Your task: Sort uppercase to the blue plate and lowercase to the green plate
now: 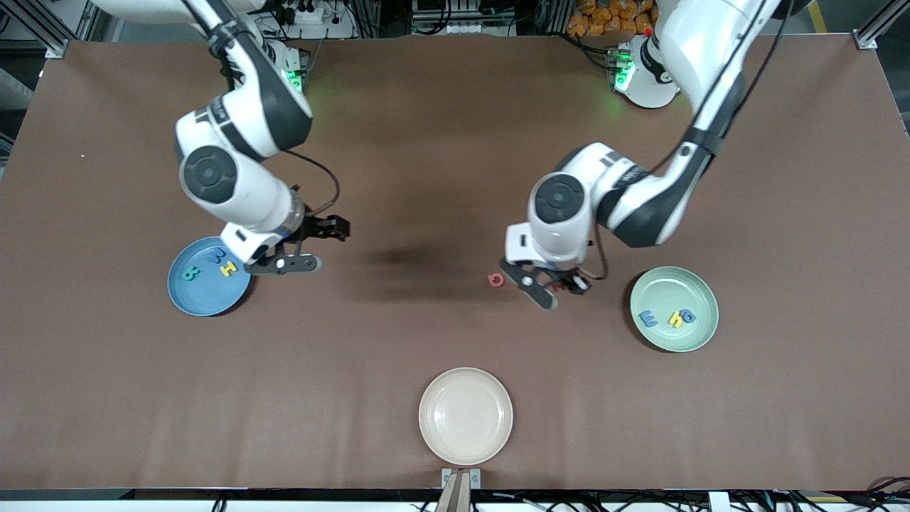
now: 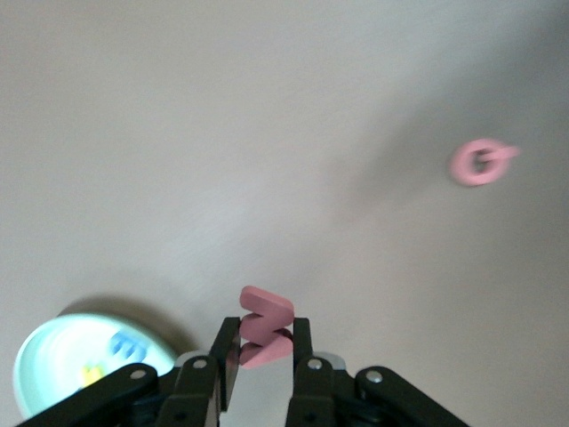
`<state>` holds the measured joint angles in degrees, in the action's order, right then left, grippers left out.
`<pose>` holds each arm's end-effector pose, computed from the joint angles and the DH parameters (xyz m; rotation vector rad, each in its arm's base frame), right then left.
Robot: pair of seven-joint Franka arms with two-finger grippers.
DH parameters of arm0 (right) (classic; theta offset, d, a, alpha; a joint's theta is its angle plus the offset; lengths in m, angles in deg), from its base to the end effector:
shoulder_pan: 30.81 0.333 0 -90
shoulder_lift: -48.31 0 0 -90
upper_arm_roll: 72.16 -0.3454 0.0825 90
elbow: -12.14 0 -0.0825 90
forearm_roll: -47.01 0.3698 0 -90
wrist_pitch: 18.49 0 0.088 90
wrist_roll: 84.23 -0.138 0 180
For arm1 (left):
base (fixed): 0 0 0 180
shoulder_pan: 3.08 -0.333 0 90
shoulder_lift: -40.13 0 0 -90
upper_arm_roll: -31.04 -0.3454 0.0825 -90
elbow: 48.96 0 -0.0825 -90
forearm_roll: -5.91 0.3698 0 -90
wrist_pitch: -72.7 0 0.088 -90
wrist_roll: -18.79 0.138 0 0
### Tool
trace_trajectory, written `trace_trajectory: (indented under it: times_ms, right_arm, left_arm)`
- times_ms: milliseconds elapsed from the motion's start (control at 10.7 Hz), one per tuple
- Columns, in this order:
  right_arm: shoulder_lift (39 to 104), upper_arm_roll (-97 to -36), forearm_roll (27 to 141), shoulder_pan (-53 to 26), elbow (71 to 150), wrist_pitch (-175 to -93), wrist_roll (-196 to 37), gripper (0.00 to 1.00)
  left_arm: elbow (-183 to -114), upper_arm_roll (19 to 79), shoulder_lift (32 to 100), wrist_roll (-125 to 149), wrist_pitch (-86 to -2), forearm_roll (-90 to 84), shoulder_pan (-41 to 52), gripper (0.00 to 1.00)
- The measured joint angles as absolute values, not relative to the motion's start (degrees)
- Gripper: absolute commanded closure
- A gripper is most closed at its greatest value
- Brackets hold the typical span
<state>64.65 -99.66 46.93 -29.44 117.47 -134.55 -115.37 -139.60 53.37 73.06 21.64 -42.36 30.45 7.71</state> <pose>0.5399 0.2775 0.3896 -3.0557 0.0783 0.1866 0.6089 -0.3101 0.3160 -2.7309 1.1281 0.0703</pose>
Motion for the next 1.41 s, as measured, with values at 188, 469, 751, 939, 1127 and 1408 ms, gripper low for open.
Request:
trace_trajectory:
  times_ms: [188,469,751,939,1127,1408]
  right_arm:
    - [65.81,-99.76,46.93,-25.19,118.39,-138.81,-126.51,0.00]
    - [71.82,-99.59,46.74,-19.29,115.58,-142.05,-141.57,0.00]
    - [77.50,-96.75,43.66,-14.15,111.65,-145.09,-149.46,0.00]
    - [81.76,-92.34,42.47,-8.44,106.49,-145.09,-155.41,0.00]
    - [86.03,-89.59,42.19,-4.28,101.67,-145.08,-160.01,0.00]
    - [90.13,-85.16,42.13,0.09,97.02,-145.07,-164.37,0.00]
  left_arm:
    - [-140.59,53.16,73.32,21.56,-42.35,30.40,1.17,1.00]
    - [-141.54,53.02,74.36,21.56,-42.36,30.37,-6.74,0.85]
    - [-141.57,52.65,77.04,21.39,-42.93,30.37,-11.70,0.00]
    - [-140.91,52.79,76.98,21.42,-43.17,30.37,-12.73,0.00]
    - [-139.00,53.15,76.09,21.38,-43.16,30.37,-12.68,0.00]
    - [-136.41,53.63,72.13,21.37,-42.87,28.11,-12.80,0.00]
